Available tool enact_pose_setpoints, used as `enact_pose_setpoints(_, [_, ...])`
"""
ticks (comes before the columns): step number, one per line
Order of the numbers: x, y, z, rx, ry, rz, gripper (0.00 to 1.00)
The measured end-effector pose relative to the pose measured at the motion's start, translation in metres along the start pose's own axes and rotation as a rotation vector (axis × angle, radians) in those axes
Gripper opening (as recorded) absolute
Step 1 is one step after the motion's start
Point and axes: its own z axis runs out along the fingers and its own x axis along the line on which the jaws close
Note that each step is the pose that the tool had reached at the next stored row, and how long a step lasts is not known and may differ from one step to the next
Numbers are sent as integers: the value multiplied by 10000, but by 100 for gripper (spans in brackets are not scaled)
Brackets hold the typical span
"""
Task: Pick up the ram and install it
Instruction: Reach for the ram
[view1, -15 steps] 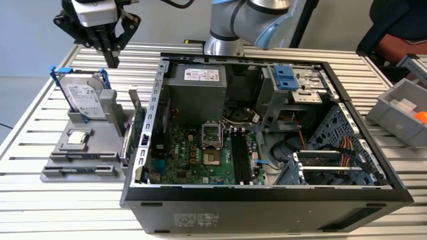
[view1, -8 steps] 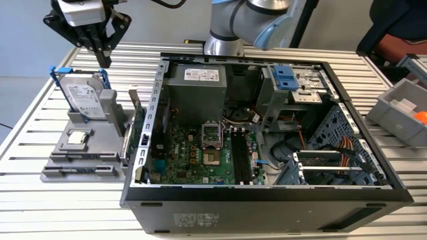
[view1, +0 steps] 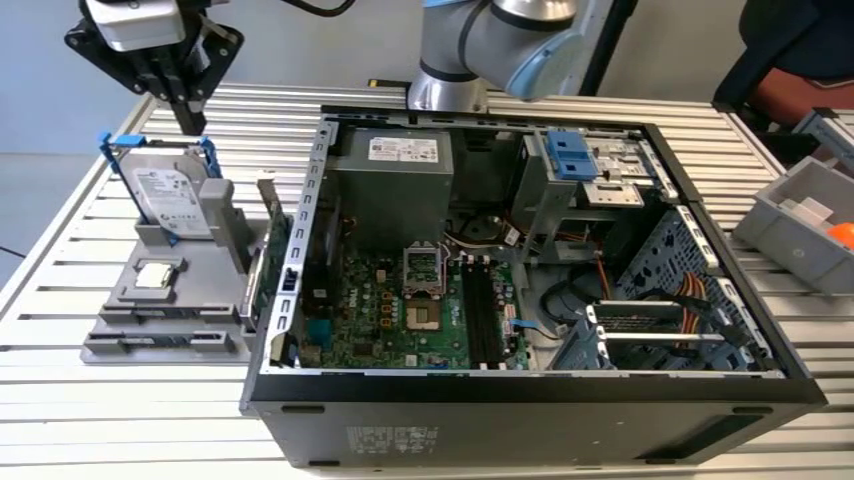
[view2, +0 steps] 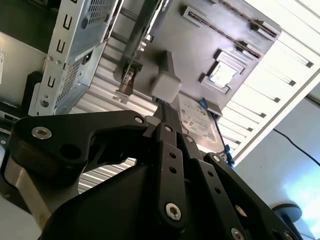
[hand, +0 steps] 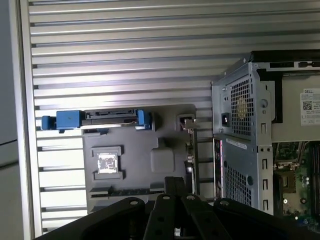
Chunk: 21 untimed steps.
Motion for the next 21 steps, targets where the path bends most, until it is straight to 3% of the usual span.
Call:
enact_pose_setpoints(11, [179,-12,-4,-2,5,-107,0])
enact_pose_setpoints(21, [336,-24,-7,-2,55,-259,0])
